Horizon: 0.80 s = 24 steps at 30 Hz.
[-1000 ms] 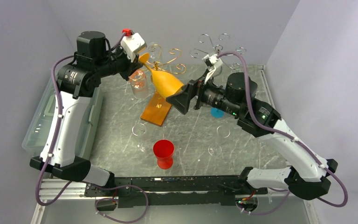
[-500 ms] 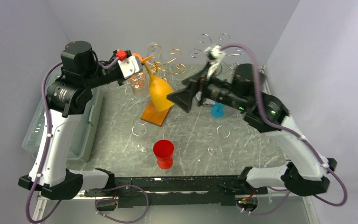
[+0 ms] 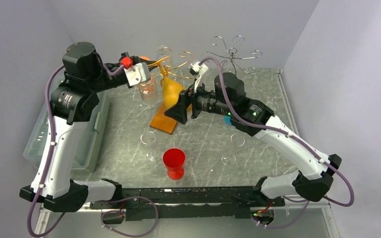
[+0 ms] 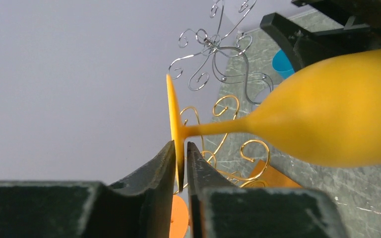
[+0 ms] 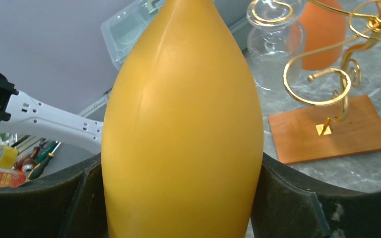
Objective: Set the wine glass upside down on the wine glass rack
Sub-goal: Turn the wine glass upside down at the wine rack.
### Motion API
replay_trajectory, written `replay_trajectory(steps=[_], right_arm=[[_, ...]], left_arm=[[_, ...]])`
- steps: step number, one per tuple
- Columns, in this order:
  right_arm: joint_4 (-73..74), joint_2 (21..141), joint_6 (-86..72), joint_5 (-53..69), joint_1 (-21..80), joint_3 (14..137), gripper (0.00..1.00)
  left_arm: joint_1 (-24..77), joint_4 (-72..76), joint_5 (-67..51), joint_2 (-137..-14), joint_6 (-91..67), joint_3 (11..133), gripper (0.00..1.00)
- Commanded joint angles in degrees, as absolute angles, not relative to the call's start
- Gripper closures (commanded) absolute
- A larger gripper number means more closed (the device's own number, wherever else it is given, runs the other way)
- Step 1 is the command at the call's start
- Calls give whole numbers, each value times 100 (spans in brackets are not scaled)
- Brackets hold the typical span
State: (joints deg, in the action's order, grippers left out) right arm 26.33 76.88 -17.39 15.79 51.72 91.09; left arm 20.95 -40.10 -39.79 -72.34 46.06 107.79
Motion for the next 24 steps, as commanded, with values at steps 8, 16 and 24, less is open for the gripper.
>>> replay_trajectory(steps=[8, 16, 24], right_arm=[[1289, 6702, -1243, 604, 5058, 7844, 50], [505, 6478, -975, 16, 4899, 6197, 52], [-357, 6728, -1072, 433, 4281, 5755, 51]], left_arm=[[2180, -4361, -4074, -7459, 4007, 11110, 3], [2180, -5681, -2907, -8146, 2885, 12301, 3], [2180, -6175, -2325, -7886, 3013, 12120, 3]])
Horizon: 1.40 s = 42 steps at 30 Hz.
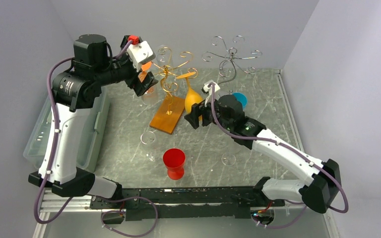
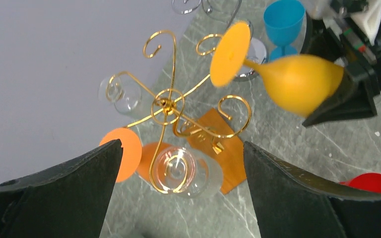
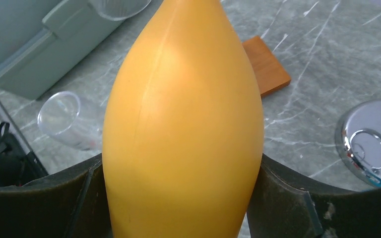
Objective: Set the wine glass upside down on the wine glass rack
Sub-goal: Turn the wine glass upside down at the wine rack.
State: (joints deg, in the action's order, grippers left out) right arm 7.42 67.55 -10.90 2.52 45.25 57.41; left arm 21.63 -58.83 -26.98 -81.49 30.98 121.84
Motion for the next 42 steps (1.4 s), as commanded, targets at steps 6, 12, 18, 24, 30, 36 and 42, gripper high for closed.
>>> replay_trajectory(steps=[6, 12, 18, 24, 30, 36, 42], right_arm=[[-662, 7073, -1148, 769, 4140, 5837, 52], [-780, 7553, -1186, 974, 4131, 6009, 53], [-955, 7829, -1159, 1092, 4131, 6128, 53], [-1185, 8122, -1257, 1341, 4140, 6260, 53], [-1341, 8368, -1260, 1484, 4169, 6284, 53], [-1502, 8414, -1065, 1532, 4248, 6208, 53], [-1808, 8403, -795, 1717, 4311, 6049, 53]], left_arm=[[2180, -6201, -2231, -7771, 3001, 12019, 3], [2180, -6289, -2045, -7846, 2763, 11996, 3], [2180, -6371, -1786, -7954, 2729, 12082, 1], [2179, -6393, -1645, -7998, 2707, 11996, 0], [2180, -6388, -1564, -8045, 2698, 11952, 0], [2180, -6356, -1333, -8159, 2668, 11980, 1], [2180, -6309, -844, -8306, 2615, 12018, 1]])
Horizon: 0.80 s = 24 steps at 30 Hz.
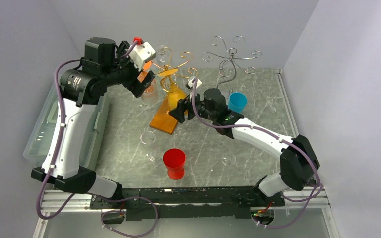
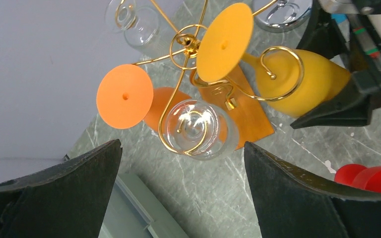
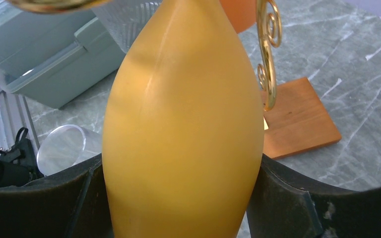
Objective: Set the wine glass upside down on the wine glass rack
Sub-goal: Turn the wine glass upside down at the wine rack.
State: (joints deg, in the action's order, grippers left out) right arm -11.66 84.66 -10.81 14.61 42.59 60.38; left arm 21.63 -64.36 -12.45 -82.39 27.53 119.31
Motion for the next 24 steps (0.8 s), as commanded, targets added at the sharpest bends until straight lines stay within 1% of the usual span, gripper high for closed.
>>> replay_trajectory(steps=[1, 8, 18, 24], right_arm=[[-1843, 8402, -753, 1761, 4308, 6035, 54], [-2003, 8375, -426, 1966, 4316, 5878, 55], [-2681, 8335, 120, 2326, 4315, 5388, 55], [-3014, 8296, 162, 2343, 4315, 5188, 56]], left_arm=[[2180, -6304, -783, -8324, 2612, 12030, 1], [2184, -6237, -432, -8411, 2540, 12154, 1], [2188, -6170, -297, -8411, 2509, 12215, 1], [2188, -6187, -264, -8384, 2526, 12215, 1]])
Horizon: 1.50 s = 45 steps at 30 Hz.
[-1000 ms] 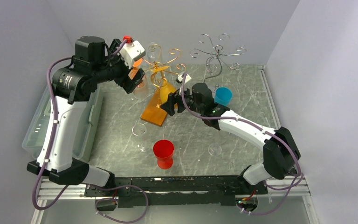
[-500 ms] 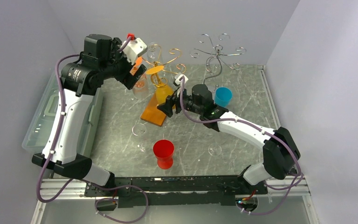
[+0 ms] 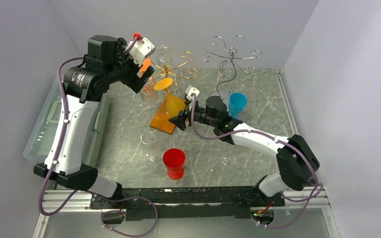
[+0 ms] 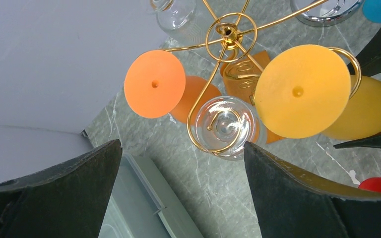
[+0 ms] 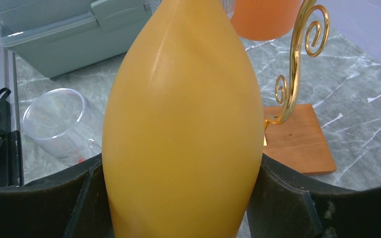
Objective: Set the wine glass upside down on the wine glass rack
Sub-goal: Turn the wine glass upside down at the wine rack.
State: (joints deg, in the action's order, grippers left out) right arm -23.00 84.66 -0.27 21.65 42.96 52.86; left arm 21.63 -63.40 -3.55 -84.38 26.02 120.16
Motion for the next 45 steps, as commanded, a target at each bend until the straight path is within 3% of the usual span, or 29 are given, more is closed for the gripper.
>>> replay_trajectory(steps=[1, 19, 24, 26, 27, 39, 45], right_arm=[[-3053, 8281, 173, 2340, 4315, 5152, 56], [-3642, 7911, -213, 1928, 4140, 4471, 49], [-3606, 8063, -339, 1911, 4131, 4430, 30], [-3457, 8154, -367, 1930, 4131, 4518, 3], [-3384, 8188, -357, 1933, 4131, 4551, 1], [-2914, 7910, -112, 1700, 4126, 4577, 0], [-1841, 7113, -53, 1451, 4101, 4660, 2]], left_arm=[[2188, -6177, -254, -8385, 2531, 12217, 1], [2188, -6135, -202, -8429, 2549, 12236, 0], [2188, -6126, -219, -8429, 2558, 12242, 1], [2188, -6106, -228, -8440, 2558, 12238, 1], [2188, -6108, -232, -8438, 2558, 12242, 1], [2188, -6069, -339, -8444, 2586, 12219, 1], [2188, -6095, -562, -8543, 2530, 12372, 1]])
